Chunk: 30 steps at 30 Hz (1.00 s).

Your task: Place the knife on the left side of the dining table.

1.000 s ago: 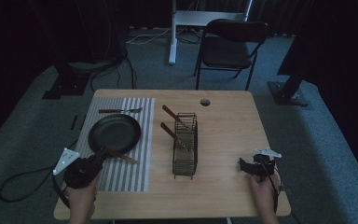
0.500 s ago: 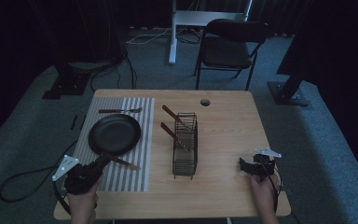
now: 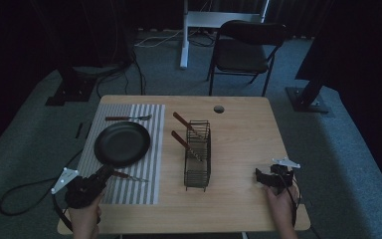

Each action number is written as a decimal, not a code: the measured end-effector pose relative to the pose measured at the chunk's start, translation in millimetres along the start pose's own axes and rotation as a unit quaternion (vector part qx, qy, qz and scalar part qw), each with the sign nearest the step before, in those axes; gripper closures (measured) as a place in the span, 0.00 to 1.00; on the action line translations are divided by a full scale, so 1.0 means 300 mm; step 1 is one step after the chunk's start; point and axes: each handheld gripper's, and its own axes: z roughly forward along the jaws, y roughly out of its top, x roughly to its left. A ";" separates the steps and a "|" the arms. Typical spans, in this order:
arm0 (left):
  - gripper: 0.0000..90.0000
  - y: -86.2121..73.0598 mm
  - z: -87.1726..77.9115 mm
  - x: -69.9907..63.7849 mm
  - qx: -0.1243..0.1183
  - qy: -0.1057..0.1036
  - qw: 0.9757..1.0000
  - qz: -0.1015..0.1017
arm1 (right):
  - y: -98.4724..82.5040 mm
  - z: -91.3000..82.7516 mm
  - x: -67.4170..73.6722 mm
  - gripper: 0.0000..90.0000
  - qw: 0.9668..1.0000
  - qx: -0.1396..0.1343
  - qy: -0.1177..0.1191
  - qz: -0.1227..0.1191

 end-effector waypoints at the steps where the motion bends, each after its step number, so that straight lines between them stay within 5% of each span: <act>1: 0.80 -0.002 0.000 0.006 0.000 0.004 1.000 -0.001 | 0.000 0.000 0.000 0.13 1.000 0.000 0.000 0.000; 7: 0.79 -0.011 0.006 0.062 0.003 0.009 1.000 -0.028 | 0.000 0.000 0.000 0.13 1.000 0.000 0.000 0.000; 13: 0.71 -0.038 0.020 0.129 0.009 0.050 0.998 -0.042 | 0.000 0.000 0.000 0.13 1.000 0.000 0.000 0.000; 20: 0.67 -0.082 0.057 0.238 0.027 0.068 0.993 -0.093 | 0.000 0.000 0.000 0.13 1.000 0.000 0.000 0.000; 30: 0.61 -0.111 0.134 0.303 0.059 0.125 0.986 -0.090 | 0.000 0.000 0.000 0.13 1.000 0.000 0.000 0.000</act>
